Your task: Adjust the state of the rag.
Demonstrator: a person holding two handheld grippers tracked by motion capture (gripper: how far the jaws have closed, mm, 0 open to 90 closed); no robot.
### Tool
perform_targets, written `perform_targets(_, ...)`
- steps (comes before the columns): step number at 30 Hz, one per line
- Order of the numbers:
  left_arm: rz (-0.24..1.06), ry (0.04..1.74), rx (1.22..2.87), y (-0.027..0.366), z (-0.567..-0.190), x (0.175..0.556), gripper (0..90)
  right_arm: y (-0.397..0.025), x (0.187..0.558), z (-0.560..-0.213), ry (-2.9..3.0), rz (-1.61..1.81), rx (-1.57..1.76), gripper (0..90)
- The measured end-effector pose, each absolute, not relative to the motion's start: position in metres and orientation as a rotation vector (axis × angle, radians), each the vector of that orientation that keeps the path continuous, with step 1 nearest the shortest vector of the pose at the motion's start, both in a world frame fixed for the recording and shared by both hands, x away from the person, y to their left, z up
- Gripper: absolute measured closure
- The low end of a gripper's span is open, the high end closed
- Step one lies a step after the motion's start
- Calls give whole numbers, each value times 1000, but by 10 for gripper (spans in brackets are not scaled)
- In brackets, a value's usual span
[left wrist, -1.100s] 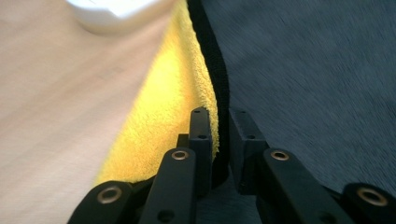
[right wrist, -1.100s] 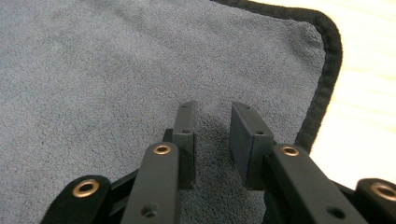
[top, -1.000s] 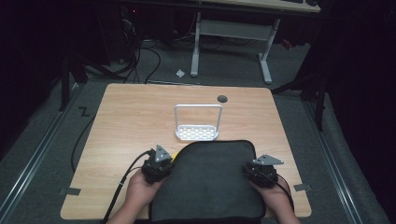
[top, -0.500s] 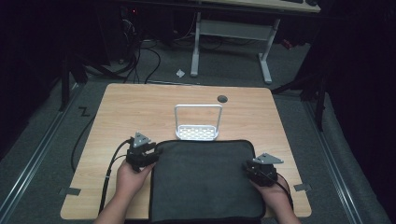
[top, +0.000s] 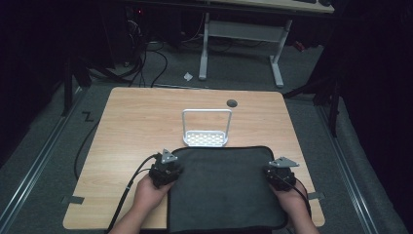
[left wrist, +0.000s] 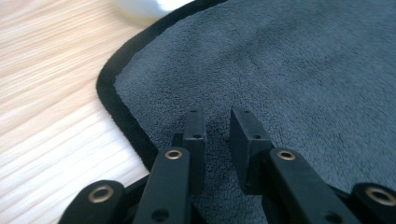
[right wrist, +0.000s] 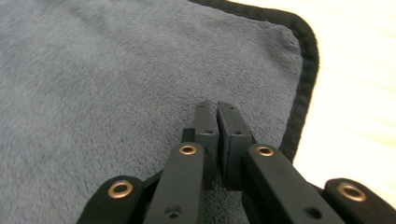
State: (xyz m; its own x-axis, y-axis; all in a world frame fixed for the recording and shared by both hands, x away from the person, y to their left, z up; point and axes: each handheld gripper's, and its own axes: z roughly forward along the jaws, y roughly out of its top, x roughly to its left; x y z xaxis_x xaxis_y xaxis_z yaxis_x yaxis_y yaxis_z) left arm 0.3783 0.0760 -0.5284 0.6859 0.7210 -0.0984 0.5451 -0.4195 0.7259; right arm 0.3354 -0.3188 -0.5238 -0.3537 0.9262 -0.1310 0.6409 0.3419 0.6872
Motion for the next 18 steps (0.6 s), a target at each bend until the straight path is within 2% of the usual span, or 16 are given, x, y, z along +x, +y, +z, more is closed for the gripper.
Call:
perform_targets(3, 272, 967, 2116, 71, -529, 378, 722, -328, 335, -523, 2078, 743, 1401, 822)
perform_targets(6, 270, 980, 2088, 74, -527, 382, 619, -330, 330, -517, 2060, 825, 1398, 711)
perform_targets(12, 301, 1008, 2027, 87, -525, 395, 489, -311, 320, -506, 2042, 894, 1302, 636)
perform_targets(18, 254, 1044, 1944, 97, -526, 412, 480, -285, 310, -499, 2067, 949, 1240, 636)
